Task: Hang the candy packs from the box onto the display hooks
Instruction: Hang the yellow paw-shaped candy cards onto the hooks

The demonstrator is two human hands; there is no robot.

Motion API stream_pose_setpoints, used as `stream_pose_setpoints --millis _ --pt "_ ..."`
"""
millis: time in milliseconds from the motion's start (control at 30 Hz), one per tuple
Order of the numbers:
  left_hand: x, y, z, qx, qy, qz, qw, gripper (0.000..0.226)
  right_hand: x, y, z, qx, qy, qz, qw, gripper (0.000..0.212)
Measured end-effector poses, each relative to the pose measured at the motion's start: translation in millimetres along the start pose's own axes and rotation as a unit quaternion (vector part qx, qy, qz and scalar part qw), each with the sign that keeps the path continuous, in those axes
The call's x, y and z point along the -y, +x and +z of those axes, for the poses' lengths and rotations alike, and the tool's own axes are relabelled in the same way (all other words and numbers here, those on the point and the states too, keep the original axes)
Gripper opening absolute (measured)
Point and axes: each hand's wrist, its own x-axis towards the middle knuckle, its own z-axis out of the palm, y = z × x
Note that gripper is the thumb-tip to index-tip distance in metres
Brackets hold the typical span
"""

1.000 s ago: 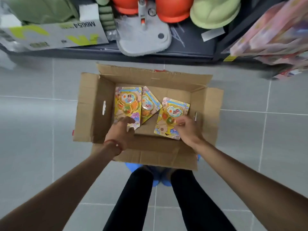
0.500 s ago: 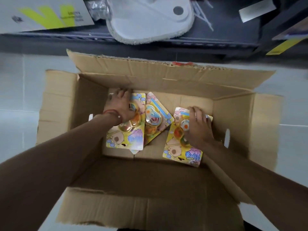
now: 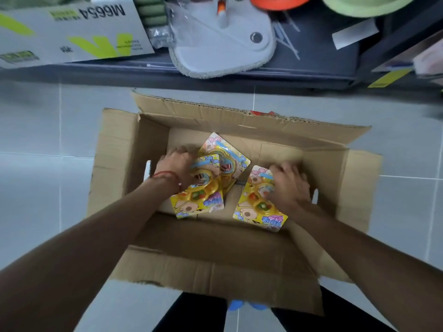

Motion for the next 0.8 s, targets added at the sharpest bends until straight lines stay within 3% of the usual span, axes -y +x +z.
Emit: stream_pose_setpoints --millis 167,333,467,633,800 --pt "-23.2 -77.8 -38.3 -0.040 -0.130 -0.026 0.990 0.047 1.7 -75.9 -45.3 -0.031 0.058 0.012 0.998 0.032" --pt "-55.6 -171.3 -91.8 -0.094 -0.217 -0.097 0.967 0.036 -2.2 -156.6 -116.6 -0.074 0.222 0.107 0.966 0.039" --pt "-82.2 -241.5 -135.7 -0.133 -0.302 -0.140 0.934 0.042 -10.3 -219.6 -187.5 -0.064 0.455 0.207 0.863 0.049" --pt "-123.8 -333.1 -191.4 -0.202 -0.430 -0.173 0.863 0.055 -40.4 -295.9 -260.0 -0.089 0.579 0.188 0.789 0.055" --pt "-161.6 -417.6 -229.2 -0.259 -0.550 -0.140 0.782 0.040 -59.0 -373.7 -326.9 -0.130 0.715 0.172 0.665 0.039"
